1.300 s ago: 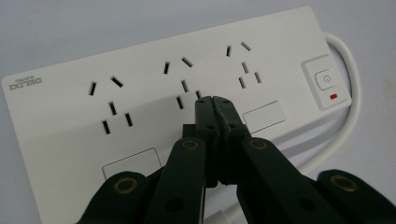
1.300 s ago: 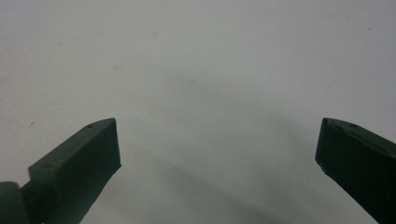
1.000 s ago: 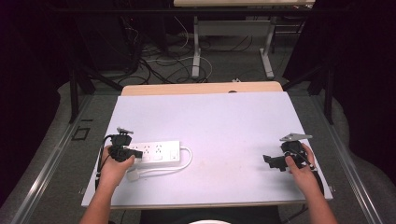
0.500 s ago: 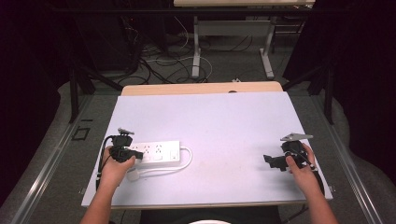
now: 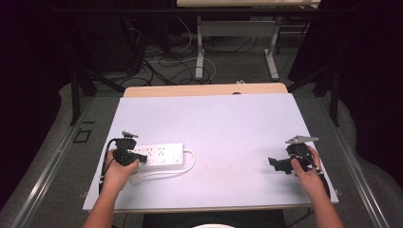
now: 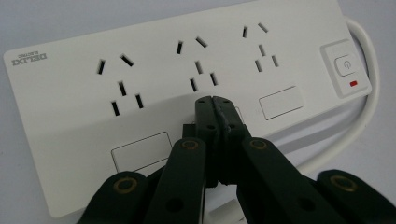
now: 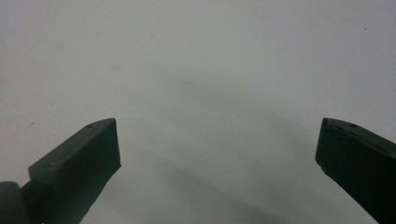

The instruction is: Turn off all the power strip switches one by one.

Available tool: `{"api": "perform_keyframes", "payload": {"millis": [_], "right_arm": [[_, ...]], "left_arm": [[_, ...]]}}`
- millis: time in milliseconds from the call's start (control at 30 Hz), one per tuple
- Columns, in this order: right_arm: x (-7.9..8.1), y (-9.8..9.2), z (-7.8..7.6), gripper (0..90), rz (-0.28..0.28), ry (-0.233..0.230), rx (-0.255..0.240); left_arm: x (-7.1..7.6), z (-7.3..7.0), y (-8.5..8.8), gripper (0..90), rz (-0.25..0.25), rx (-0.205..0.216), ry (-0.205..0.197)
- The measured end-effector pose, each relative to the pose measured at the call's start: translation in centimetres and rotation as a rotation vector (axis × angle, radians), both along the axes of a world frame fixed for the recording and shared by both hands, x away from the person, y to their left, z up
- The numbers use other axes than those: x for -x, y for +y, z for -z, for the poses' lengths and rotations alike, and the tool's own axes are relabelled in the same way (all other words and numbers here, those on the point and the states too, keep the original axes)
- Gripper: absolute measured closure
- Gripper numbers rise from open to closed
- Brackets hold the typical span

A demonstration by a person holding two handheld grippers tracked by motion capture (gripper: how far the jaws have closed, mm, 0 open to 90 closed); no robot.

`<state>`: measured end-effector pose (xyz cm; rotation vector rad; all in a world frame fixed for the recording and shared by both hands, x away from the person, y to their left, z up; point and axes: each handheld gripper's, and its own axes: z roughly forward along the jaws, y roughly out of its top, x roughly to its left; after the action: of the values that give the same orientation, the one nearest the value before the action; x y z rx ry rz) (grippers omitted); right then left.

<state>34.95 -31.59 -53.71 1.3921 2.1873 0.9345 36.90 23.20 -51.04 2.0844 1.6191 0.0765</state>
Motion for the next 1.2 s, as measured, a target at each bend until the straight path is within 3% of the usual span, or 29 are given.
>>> {"api": "perform_keyframes", "payload": {"millis": [67,133,300,633,1100,1200], "right_arm": [[0.0,0.0,0.0,0.0,-0.002,-0.002,0.000],[0.0,0.0,0.0,0.0,-0.001,0.000,0.000],[-0.1,0.1,0.1,0.0,-0.008,0.000,0.006],[-0.1,0.1,0.1,0.0,-0.009,-0.002,0.004],[-0.1,0.1,0.1,0.0,-0.009,-0.001,0.003],[-0.1,0.1,0.1,0.0,-0.008,-0.001,0.003]], "left_arm": [[0.0,0.1,-0.1,90.0,-0.005,-0.011,-0.005],[0.1,0.0,-0.5,90.0,-0.013,-0.053,-0.002],[0.0,0.0,-0.5,90.0,-0.010,-0.061,-0.004],[0.0,0.1,-0.1,90.0,-0.002,-0.033,-0.003],[0.1,-0.4,1.0,90.0,-0.038,0.001,-0.024],[0.1,-0.7,1.3,90.0,-0.039,0.009,-0.013]]}}
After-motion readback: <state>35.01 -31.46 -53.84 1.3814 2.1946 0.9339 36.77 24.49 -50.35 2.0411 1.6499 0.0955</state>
